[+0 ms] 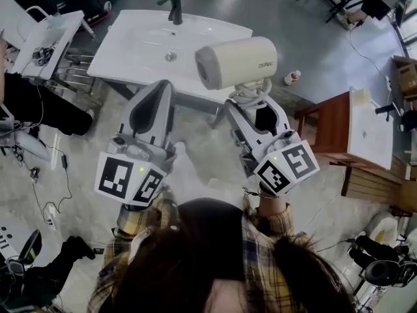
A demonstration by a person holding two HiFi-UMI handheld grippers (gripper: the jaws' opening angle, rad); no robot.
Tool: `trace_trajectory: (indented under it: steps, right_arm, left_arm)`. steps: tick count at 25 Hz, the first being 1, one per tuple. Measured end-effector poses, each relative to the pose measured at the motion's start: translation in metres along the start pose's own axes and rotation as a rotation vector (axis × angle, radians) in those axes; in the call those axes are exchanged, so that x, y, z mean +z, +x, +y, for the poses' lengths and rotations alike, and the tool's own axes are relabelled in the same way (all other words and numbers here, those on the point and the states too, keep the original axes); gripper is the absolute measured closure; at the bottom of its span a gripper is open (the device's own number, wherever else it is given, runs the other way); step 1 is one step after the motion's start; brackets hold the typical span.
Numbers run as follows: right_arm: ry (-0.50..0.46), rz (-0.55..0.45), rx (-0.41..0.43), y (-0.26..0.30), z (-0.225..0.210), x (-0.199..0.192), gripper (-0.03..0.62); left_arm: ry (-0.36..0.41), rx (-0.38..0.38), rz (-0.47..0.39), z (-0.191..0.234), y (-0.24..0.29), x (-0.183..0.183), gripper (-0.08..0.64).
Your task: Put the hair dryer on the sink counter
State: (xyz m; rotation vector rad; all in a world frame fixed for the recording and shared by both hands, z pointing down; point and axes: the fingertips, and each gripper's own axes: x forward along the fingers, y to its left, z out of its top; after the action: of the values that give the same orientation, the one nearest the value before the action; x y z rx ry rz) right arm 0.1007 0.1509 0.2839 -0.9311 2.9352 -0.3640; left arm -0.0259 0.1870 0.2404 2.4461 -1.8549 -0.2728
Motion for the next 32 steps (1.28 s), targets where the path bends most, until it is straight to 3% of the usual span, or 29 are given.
trace_trajectory:
  steps: [20,32]
  right_arm:
    - [0.004,-0.057,-0.202,0.121,-0.015,0.012,0.351]
    - [0.025,0.012,-0.291,0.142,-0.048,0.0,0.351]
  left_arm:
    - [-0.008,-0.209,0.052,0.115,0.072,0.005,0.54]
    - [-0.037,-0.22,0.116,0.141,0.106,-0.02,0.54]
